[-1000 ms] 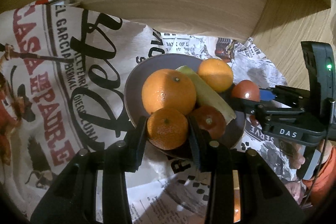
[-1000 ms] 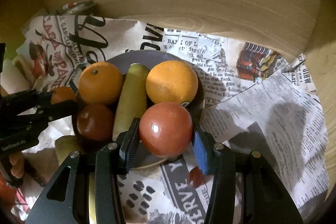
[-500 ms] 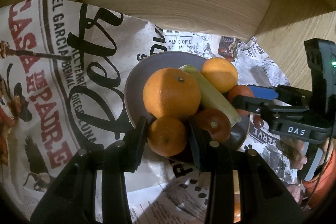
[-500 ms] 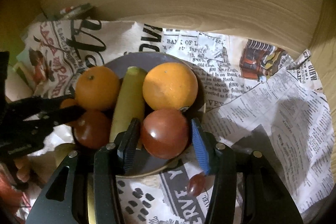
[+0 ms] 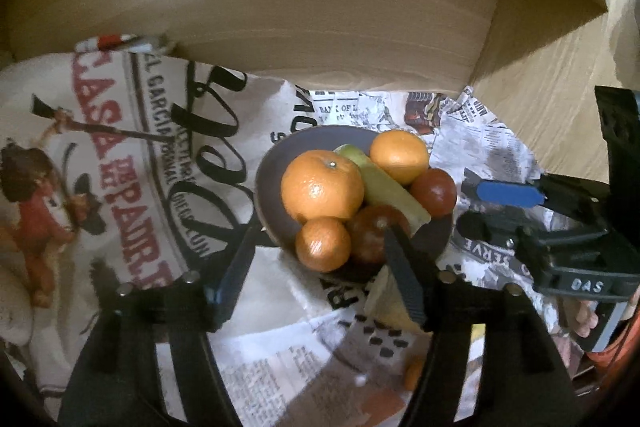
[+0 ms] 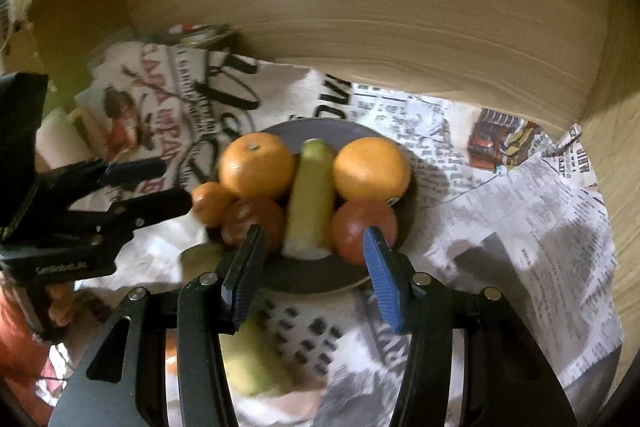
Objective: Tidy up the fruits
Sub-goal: 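Grasp the second squash with the right tool while the left tool grasps a mandarin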
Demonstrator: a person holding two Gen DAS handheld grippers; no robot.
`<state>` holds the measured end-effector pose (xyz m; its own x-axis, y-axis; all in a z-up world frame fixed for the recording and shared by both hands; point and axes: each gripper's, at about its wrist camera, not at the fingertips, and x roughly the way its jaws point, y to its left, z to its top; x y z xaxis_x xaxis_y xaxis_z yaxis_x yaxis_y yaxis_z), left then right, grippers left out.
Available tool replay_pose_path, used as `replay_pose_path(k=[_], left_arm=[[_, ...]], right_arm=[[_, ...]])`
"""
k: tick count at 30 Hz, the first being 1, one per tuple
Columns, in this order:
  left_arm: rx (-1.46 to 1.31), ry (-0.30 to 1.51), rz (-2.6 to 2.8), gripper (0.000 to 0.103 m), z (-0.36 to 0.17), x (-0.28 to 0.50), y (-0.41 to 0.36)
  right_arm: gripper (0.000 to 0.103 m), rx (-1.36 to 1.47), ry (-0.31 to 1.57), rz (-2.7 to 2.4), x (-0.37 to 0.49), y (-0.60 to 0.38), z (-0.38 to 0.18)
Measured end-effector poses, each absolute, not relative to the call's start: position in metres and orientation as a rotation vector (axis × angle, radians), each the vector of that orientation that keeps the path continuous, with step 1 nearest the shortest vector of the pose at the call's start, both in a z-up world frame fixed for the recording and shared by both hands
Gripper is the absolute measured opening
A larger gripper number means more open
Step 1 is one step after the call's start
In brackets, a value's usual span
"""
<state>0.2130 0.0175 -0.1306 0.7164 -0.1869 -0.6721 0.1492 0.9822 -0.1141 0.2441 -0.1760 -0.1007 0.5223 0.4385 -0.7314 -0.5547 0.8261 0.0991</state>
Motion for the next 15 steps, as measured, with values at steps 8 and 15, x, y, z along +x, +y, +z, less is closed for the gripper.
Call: replay_pose_path(k=[8,15], left_arm=[[-0.026,0.758,-0.151,0.079,-0.139,0.184,0.030],[-0.078,0.808,-0.142,0.081,-0.157,0.170,0.041]], right_arm=[[0.049,-0.156,0.891,0.687,0.209,-0.162,-0.120],[0.049,-0.214,0.959,0.700,0.205,-0.144,-0.144]])
